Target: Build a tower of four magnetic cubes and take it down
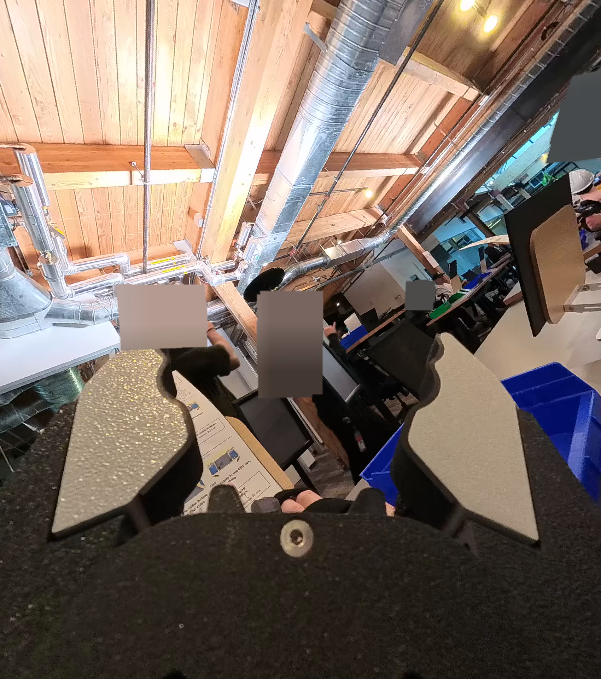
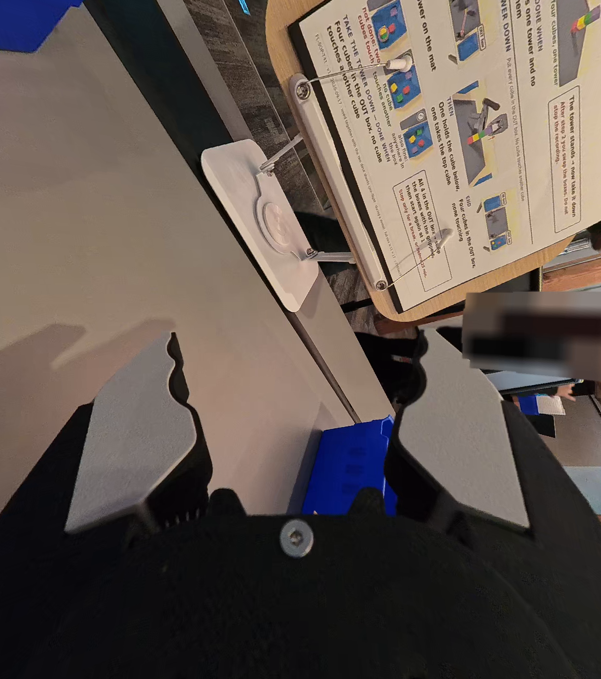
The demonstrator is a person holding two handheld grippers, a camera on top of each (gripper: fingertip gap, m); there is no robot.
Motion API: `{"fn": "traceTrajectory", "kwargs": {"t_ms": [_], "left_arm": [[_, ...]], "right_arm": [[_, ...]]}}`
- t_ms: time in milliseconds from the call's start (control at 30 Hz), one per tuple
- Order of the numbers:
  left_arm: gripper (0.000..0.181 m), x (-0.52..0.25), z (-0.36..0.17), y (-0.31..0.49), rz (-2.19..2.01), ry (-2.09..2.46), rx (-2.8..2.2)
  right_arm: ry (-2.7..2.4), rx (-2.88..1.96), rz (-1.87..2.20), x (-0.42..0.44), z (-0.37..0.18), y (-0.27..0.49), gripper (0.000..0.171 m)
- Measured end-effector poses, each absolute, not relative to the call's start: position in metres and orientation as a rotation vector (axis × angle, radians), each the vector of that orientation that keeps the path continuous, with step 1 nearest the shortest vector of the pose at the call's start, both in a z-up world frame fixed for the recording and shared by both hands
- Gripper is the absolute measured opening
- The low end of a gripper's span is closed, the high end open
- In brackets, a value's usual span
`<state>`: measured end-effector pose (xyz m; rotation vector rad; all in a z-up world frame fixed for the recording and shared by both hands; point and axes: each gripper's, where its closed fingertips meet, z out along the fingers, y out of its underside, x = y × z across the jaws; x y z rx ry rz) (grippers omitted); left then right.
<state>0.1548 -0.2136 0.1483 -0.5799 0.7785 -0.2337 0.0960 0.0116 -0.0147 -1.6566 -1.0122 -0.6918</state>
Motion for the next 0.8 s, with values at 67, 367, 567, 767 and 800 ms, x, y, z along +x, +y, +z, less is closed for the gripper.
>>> {"fn": "traceTrajectory", "kwargs": {"t_ms": [67,367,567,767,800], "left_arm": [[0.13,0.155,0.147,-0.213,-0.227,0.78,-0.58],[0.13,0.151,0.153,-0.215,-0.243,0.767,-0.578],[0.128,0.116,0.191,-0.226,-0.213,0.672,-0.527],[0.125,0.038,0.23,-0.187,-0.124,0.46,-0.656],[0.123,0.025,0.231,-0.173,-0.126,0.428,-0.713]], "right_arm": [[-1.015,-1.657,-0.684,0.095,-0.015,0.011,0.119],[-1.035,-1.673,-0.68,0.094,-0.022,0.012,0.119],[-1.018,-1.702,-0.659,0.102,-0.026,0.019,0.119],[-0.906,-1.693,-0.574,0.123,-0.02,0.04,0.12],[-0.87,-1.691,-0.561,0.13,-0.019,0.046,0.119]]}}
